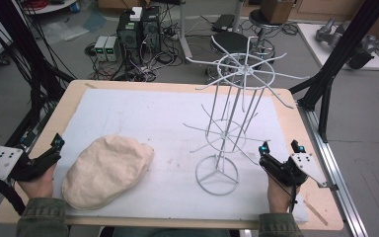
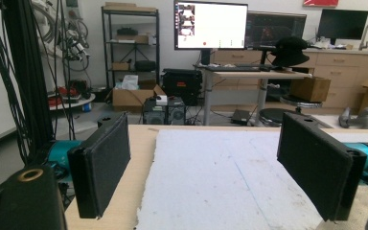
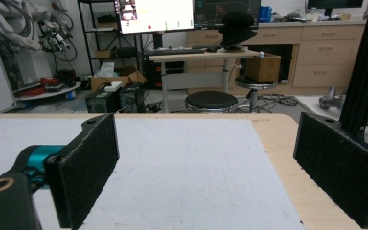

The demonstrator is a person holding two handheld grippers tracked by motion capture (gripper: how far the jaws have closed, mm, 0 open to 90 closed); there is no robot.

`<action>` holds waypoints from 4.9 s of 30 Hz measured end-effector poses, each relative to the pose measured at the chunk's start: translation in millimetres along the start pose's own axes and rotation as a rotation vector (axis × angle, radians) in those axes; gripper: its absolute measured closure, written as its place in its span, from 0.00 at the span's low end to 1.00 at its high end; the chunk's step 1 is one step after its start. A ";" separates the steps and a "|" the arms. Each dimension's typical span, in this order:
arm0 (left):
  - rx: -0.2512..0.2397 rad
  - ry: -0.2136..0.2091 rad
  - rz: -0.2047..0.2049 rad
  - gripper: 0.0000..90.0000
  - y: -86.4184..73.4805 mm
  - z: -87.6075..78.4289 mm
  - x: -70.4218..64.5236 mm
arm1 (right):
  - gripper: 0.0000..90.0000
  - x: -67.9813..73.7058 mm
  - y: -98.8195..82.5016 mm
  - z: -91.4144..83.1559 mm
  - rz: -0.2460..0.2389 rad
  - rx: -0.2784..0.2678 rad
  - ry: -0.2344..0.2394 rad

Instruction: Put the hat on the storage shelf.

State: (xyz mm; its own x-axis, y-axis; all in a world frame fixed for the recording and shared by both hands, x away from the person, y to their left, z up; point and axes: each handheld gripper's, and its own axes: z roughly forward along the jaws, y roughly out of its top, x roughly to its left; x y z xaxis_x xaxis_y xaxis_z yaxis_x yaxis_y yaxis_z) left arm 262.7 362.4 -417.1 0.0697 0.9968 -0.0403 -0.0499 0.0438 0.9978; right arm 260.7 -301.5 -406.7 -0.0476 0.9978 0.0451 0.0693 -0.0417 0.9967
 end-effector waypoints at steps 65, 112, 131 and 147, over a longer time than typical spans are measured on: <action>0.040 -0.189 0.020 0.21 21.5 2.3 -16.0 | 0.08 -1.2 -0.7 0.7 0.029 0.016 0.015; 0.316 -0.421 0.119 0.21 11.7 22.6 -33.6 | 0.08 -0.8 -1.2 1.3 0.029 0.023 0.031; 0.436 -0.480 0.159 0.24 3.5 34.7 -36.0 | 0.08 -0.6 -1.4 1.4 0.035 0.022 0.034; 0.625 -0.529 0.181 0.25 1.3 48.2 -38.7 | 0.08 -0.9 -1.3 1.1 0.031 0.027 0.035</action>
State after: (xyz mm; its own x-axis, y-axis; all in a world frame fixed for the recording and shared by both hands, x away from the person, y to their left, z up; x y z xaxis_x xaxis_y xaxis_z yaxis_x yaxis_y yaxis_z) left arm 308.0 320.6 -411.7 0.5799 0.8147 -0.0019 0.4455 -0.3152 0.8380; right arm 261.7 -302.3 -408.2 -0.0797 0.9937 0.0792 0.0977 -0.0712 0.9927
